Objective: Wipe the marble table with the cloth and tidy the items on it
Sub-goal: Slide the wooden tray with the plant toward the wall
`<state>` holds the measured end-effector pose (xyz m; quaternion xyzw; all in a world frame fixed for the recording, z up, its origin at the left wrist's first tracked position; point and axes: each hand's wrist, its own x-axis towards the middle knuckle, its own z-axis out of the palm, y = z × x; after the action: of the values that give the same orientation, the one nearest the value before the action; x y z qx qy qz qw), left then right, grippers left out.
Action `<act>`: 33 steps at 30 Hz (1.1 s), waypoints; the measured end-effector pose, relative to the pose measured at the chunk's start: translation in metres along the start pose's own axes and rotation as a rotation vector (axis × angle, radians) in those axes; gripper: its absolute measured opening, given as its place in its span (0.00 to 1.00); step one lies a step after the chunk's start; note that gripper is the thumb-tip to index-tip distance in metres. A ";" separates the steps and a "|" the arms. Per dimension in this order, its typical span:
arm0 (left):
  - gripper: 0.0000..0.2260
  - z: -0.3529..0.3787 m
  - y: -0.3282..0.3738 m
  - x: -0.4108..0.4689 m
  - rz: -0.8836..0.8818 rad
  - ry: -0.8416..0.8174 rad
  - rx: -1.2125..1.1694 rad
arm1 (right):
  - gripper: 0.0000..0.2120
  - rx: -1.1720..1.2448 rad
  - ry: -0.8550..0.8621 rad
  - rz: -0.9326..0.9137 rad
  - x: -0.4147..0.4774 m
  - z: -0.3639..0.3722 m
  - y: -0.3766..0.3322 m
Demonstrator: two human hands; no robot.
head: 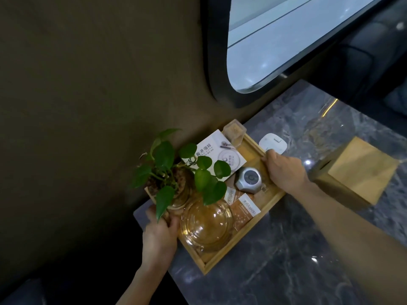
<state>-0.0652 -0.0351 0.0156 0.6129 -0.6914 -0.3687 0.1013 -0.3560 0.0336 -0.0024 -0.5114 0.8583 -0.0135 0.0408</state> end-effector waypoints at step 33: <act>0.16 0.084 0.049 0.051 0.103 -0.035 0.073 | 0.11 -0.146 0.074 0.228 0.039 -0.001 0.062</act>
<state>-0.1651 -0.0510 -0.0289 0.5734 -0.7366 -0.3482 0.0858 -0.4286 0.0286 -0.0077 -0.4112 0.9105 0.0347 -0.0270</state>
